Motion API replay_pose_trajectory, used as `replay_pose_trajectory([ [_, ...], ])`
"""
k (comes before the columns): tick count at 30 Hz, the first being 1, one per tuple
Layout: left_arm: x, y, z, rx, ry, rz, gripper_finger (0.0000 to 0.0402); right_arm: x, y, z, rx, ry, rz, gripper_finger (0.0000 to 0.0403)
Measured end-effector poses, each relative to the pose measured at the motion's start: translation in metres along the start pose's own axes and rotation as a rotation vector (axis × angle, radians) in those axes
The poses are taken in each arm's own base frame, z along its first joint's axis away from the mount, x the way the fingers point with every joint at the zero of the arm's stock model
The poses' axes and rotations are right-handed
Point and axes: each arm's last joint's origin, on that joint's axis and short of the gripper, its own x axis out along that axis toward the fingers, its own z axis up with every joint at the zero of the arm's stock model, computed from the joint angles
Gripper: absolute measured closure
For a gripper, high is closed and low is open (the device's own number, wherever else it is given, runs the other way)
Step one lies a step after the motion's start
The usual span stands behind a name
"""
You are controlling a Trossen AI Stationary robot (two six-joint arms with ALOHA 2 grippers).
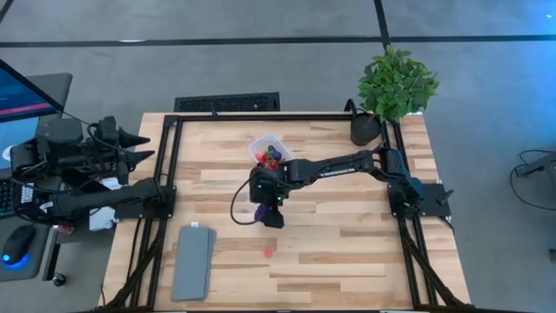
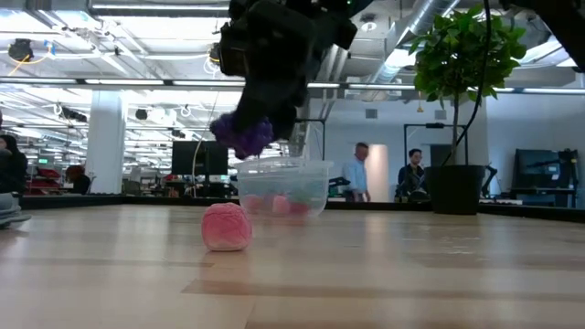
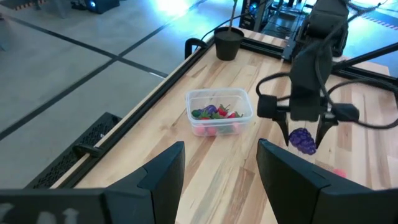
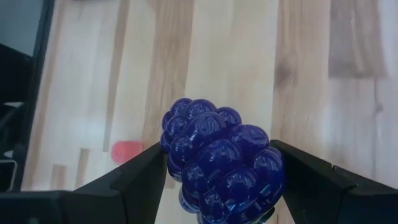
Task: Pick and placing Produce into tupperware
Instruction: Put the grapes into the transparent container
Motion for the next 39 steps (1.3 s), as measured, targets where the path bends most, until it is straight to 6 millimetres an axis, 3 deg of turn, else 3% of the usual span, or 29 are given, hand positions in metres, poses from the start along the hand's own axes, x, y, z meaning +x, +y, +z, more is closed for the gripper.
replay_pose_trajectory([
  [18, 0.0, 0.0, -0.001, 0.009, 0.012, 0.001, 0.0212, -0.028, -0.012, 0.03, -0.024, -0.171, 0.074, 0.0101],
  [39, 0.0, 0.0, -0.001, -0.002, 0.012, 0.003, 0.0212, -0.047, -0.031, 0.042, -0.012, -0.305, 0.15, 0.0101],
])
